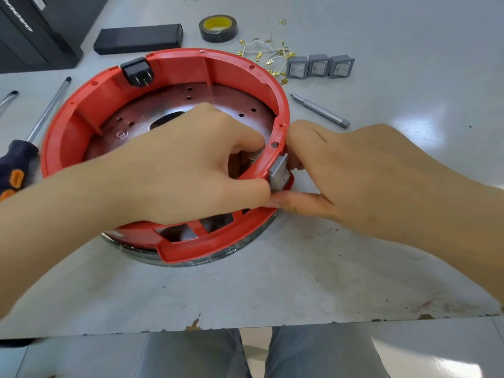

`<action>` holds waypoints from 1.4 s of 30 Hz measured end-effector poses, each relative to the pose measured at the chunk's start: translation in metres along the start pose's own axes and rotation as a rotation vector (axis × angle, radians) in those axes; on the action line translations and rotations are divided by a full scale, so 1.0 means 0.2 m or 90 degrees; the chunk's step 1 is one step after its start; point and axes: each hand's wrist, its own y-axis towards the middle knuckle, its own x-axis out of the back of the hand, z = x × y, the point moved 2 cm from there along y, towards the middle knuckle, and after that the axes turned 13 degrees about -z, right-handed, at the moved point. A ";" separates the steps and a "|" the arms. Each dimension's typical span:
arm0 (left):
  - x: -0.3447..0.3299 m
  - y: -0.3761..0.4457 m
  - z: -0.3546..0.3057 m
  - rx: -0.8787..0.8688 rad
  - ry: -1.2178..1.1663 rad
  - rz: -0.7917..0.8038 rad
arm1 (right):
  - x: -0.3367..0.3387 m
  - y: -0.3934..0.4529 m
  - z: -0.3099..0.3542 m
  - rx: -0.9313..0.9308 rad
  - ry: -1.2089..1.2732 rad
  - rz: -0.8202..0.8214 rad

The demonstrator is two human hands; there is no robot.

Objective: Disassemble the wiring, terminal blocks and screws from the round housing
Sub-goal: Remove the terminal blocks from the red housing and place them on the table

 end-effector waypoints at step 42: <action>0.03 -0.03 0.00 -0.004 -0.172 -0.092 | 0.07 -0.01 0.01 0.038 0.092 -0.011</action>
